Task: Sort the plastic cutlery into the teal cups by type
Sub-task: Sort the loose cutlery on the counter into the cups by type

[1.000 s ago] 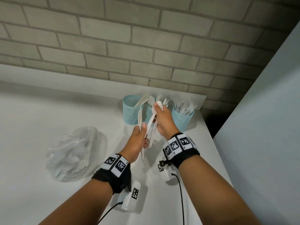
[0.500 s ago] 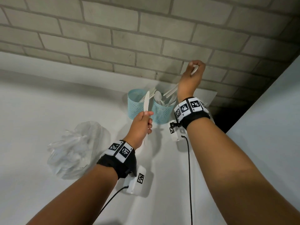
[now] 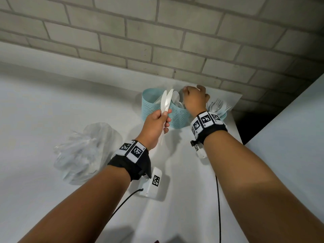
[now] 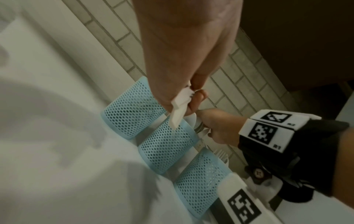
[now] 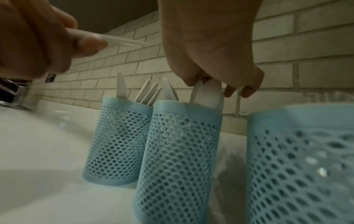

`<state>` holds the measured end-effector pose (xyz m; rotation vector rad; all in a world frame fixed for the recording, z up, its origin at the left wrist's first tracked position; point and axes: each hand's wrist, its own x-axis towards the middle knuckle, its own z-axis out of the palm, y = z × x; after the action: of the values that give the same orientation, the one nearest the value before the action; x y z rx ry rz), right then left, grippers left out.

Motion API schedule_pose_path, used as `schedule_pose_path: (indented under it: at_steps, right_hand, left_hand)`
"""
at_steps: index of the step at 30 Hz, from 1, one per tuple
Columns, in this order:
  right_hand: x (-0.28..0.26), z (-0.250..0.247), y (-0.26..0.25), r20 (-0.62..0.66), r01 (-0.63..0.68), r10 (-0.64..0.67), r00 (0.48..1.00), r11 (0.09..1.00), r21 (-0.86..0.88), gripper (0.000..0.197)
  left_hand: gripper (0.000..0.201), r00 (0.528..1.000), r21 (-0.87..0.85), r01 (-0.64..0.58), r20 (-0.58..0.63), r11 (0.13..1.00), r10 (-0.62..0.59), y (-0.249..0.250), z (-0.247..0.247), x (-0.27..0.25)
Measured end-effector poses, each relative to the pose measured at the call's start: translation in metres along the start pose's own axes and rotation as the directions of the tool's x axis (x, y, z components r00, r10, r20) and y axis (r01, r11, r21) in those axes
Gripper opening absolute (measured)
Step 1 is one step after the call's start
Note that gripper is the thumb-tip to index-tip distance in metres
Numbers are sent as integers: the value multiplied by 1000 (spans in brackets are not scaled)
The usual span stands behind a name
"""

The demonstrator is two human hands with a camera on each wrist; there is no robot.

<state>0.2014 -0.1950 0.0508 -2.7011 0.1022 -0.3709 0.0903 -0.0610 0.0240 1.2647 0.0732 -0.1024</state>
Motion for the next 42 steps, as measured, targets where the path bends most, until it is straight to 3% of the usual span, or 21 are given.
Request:
schedule_pose_path:
  at_steps: [4, 6, 8, 11, 15, 18, 22, 24, 26, 28, 30, 31, 33, 35, 36, 38, 40, 42]
  right_hand:
    - [-7, -17, -13, -149, 121, -101, 984, 984, 132, 33]
    - [-14, -23, -22, -293, 285, -194, 936, 906, 313, 26]
    - [-25, -27, -33, -352, 364, -207, 913, 802, 473, 29]
    - [-42, -34, -47, -234, 282, -173, 957, 747, 602, 47]
    - [-64, -34, -53, 31, 49, -103, 994, 692, 720, 60]
    - [-78, -28, -55, 241, -102, -185, 953, 552, 828, 42]
    - [-87, -26, -52, 396, -274, -255, 882, 406, 872, 18]
    - [-90, -24, -50, 492, -363, -301, 817, 395, 844, 10]
    - [-90, -21, -50, 553, -398, -312, 772, 441, 805, 14]
    - [-86, -22, -55, 546, -385, -282, 788, 466, 796, 17]
    - [-77, -26, -63, 478, -372, -204, 854, 402, 837, 13]
    - [-70, -28, -67, 421, -353, -146, 895, 342, 871, 11]
    - [-56, -33, -75, 242, -228, -27, 970, 244, 943, 11]
    - [-43, -35, -81, 28, -37, 44, 999, 234, 971, 17]
    - [-40, -36, -84, -59, 40, 65, 996, 261, 965, 19]
    - [-35, -34, -90, -158, 122, 94, 983, 309, 943, 17]
    - [-30, -24, -94, -166, 123, 116, 979, 306, 944, 9]
    - [-26, -10, -98, -152, 99, 122, 981, 359, 928, 6]
  left_hand:
    - [26, 999, -49, 22, 27, 999, -21, 0, 0, -2]
    - [26, 999, -78, 23, 39, 997, -20, 2, 0, -3]
    - [24, 999, -89, 17, 42, 996, -13, 4, 1, -6]
    - [16, 999, -98, 6, 52, 995, -1, 9, 1, -11]
    - [18, 999, -131, 20, 48, 991, -14, 14, -2, -17]
    - [24, 999, -90, 25, 42, 996, -21, 16, -3, -22]
    - [20, 1000, 3, 6, 30, 1000, -6, 17, -8, -29]
    - [17, 1000, 13, 5, 14, 1000, -5, 17, -12, -33]
    - [19, 1000, 45, 16, -10, 999, -15, 17, -19, -35]
    - [27, 999, 149, 27, -45, 988, -21, 15, -26, -36]
    - [28, 991, 394, 8, -125, 919, 45, 14, -39, -34]
    - [26, 982, 555, 11, -163, 832, 96, 15, -47, -34]
    - [29, 960, 821, 80, -216, 565, 179, 19, -66, -37]
    - [41, 933, 925, 183, -271, 333, 239, 26, -85, -44]
    - [45, 914, 930, 247, -317, 273, 253, 30, -92, -49]
    - [52, 880, 902, 367, -416, 229, 228, 35, -105, -57]
    - [59, 854, 873, 452, -482, 183, 195, 37, -115, -64]
    - [67, 836, 850, 507, -526, 144, 158, 36, -128, -66]
